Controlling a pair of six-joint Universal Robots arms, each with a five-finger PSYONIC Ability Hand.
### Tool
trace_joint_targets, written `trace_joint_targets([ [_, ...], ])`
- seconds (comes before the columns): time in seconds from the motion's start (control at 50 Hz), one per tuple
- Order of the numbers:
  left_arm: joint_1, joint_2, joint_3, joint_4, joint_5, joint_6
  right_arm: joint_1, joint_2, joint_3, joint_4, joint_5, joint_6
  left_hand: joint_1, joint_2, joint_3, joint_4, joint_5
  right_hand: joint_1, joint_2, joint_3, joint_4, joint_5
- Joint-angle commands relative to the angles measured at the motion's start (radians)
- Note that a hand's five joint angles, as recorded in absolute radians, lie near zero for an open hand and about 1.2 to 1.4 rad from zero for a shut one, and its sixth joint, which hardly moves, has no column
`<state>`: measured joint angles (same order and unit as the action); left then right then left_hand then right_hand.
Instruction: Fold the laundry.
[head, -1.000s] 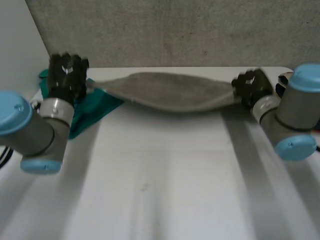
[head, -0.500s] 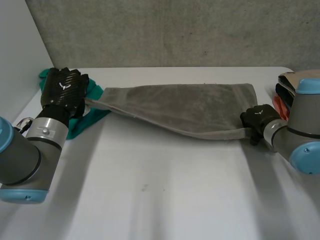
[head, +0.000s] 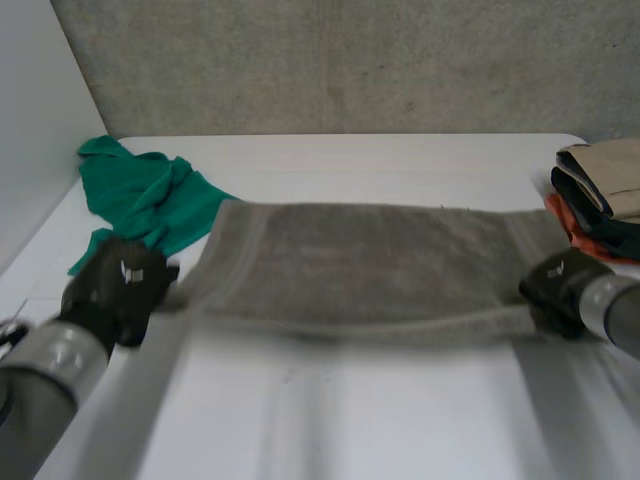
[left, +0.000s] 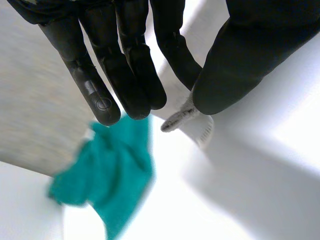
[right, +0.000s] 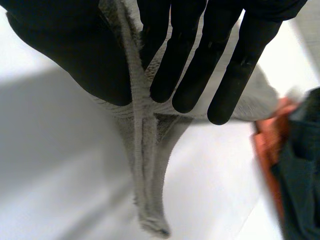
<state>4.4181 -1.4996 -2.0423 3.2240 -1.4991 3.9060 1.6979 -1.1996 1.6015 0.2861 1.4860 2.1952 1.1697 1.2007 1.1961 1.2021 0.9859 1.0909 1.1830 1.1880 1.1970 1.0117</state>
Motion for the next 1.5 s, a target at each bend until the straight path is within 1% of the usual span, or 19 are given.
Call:
trace_joint_targets([
  [0.02,-0.014,0.088,-0.047,-0.386,0.017,0.138,-0.011,-0.115,0.155,0.151,-0.003,-0.284,0.227,0.196,0.2,0.194,0.236,0.305,0.213,0.208,0.199,0.21],
  [0.06,-0.017,0.081,-0.033,-0.38,0.031,0.141,-0.007,-0.121,0.153,0.166,-0.013,-0.296,0.227,0.196,0.2,0.194,0.236,0.305,0.213,0.208,0.199,0.21],
  [0.12,-0.019,0.038,0.002,-0.281,0.039,0.142,0.003,-0.109,0.132,0.144,-0.009,-0.293,0.227,0.196,0.2,0.194,0.236,0.305,0.213,0.208,0.199,0.21],
  [0.22,-0.019,-0.143,0.123,-0.042,0.016,0.144,0.014,-0.035,0.04,0.042,0.005,-0.278,0.227,0.196,0.2,0.194,0.236,0.305,0.213,0.208,0.199,0.21],
  [0.3,-0.023,-0.29,0.246,0.064,0.01,0.136,0.017,0.049,-0.047,-0.06,0.017,-0.232,0.227,0.196,0.2,0.194,0.236,0.254,0.162,0.157,0.148,0.158],
  [0.44,-0.111,-0.575,0.525,0.181,-0.019,0.13,0.025,0.221,-0.219,-0.235,0.04,-0.178,0.227,0.196,0.2,0.194,0.236,0.248,0.155,0.151,0.142,0.152],
  [0.58,-0.129,-0.8,0.766,0.211,-0.073,0.122,0.054,0.351,-0.343,-0.327,0.056,-0.181,0.227,0.196,0.2,0.194,0.236,0.23,0.138,0.133,0.124,0.135],
  [0.62,-0.131,-0.835,0.806,0.212,-0.073,0.122,0.058,0.386,-0.38,-0.343,0.056,-0.178,0.227,0.196,0.2,0.194,0.236,0.061,-0.031,-0.036,-0.045,-0.035],
  [0.66,-0.135,-0.886,0.87,0.212,-0.075,0.121,0.059,0.411,-0.402,-0.357,0.056,-0.178,0.227,0.196,0.2,0.194,0.236,-0.335,-0.427,-0.432,-0.441,-0.43],
  [0.68,-0.138,-0.902,0.892,0.212,-0.076,0.121,0.059,0.435,-0.42,-0.372,0.062,-0.18,0.227,0.196,0.2,0.194,0.236,-0.912,-1.004,-1.009,-1.018,-1.007],
  [0.7,-0.143,-0.921,0.916,0.211,-0.079,0.121,0.06,0.445,-0.428,-0.381,0.066,-0.178,0.227,0.196,0.2,0.194,0.236,-0.916,-1.009,-1.013,-1.022,-1.012],
  [0.74,-0.155,-0.961,0.962,0.211,-0.084,0.13,0.06,0.462,-0.446,-0.403,0.08,-0.177,-0.971,-1.002,-0.997,-1.004,-0.962,-0.916,-1.009,-1.013,-1.022,-1.012],
  [0.78,-0.169,-0.982,0.991,0.212,-0.073,0.122,0.063,0.476,-0.471,-0.441,0.108,-0.167,-0.902,-0.933,-0.928,-0.934,-0.892,-0.916,-1.009,-1.013,-1.022,-1.012],
  [0.8,-0.172,-0.984,0.999,0.212,-0.072,0.122,0.063,0.477,-0.476,-0.452,0.118,-0.161,-0.995,-1.026,-1.022,-1.028,-0.986,-0.916,-1.009,-1.013,-1.022,-1.012],
  [0.92,-0.193,-0.973,1.033,0.226,-0.075,0.112,0.074,0.424,-0.491,-0.472,0.168,-0.056,-0.995,-1.026,-1.022,-1.028,-0.986,-0.916,-1.009,-1.013,-1.022,-1.012],
  [1.16,-0.2,-0.719,0.892,0.218,-0.082,0.003,0.036,0.213,-0.417,-0.458,0.154,0.303,-0.995,-1.026,-1.022,-1.028,-0.986,-0.916,-1.009,-1.013,-1.022,-1.012],
  [1.3,-0.195,-0.533,0.702,0.22,-0.07,-0.08,-0.063,0.043,-0.252,-0.27,0.011,0.337,-0.995,-1.026,-1.022,-1.028,-0.986,-0.912,-1.004,-1.009,-1.018,-1.008],
  [1.42,-0.193,-0.458,0.585,0.23,-0.067,-0.148,-0.167,0.003,-0.099,-0.053,-0.099,0.34,-0.995,-1.026,-1.022,-1.028,-0.986,-0.634,-0.726,-0.731,-0.74,-0.729],
  [1.5,-0.193,-0.441,0.535,0.232,-0.065,-0.177,-0.204,0.005,0.01,-0.115,-0.183,0.337,-0.995,-1.026,-1.022,-1.028,-0.986,-0.604,-0.696,-0.701,-0.71,-0.699],
])
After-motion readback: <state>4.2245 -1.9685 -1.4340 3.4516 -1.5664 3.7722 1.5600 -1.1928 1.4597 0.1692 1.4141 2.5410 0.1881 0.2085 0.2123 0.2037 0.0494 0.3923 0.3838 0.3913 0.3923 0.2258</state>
